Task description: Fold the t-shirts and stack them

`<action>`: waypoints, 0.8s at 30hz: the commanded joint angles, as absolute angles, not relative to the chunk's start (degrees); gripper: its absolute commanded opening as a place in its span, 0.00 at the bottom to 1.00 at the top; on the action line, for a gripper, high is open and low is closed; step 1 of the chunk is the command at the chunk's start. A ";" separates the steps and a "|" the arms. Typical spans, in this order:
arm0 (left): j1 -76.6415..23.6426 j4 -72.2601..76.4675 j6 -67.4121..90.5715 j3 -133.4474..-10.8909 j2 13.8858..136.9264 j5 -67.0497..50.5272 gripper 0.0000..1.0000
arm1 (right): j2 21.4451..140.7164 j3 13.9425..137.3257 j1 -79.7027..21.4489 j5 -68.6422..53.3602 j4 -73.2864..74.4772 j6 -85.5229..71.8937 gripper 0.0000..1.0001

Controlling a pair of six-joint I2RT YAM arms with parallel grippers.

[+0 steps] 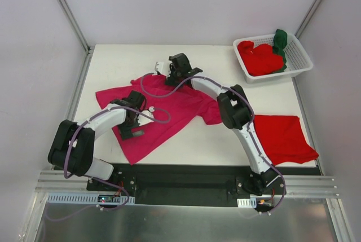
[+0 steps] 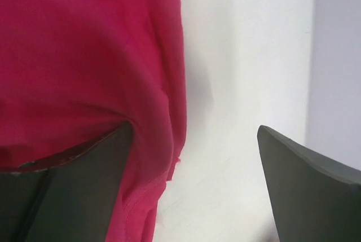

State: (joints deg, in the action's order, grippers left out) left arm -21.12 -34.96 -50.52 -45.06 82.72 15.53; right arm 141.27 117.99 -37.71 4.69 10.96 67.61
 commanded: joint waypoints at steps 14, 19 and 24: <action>-26.19 -39.90 -44.83 -44.81 83.40 12.22 0.99 | 143.62 119.09 -34.89 12.92 -1.60 77.87 0.96; -26.63 -39.55 -46.05 -53.77 86.74 17.48 0.99 | 140.45 116.28 -35.07 11.78 1.22 76.11 0.96; -27.68 -39.64 -47.55 -65.38 90.26 20.83 0.99 | 139.83 115.49 -35.24 11.95 2.02 75.67 0.96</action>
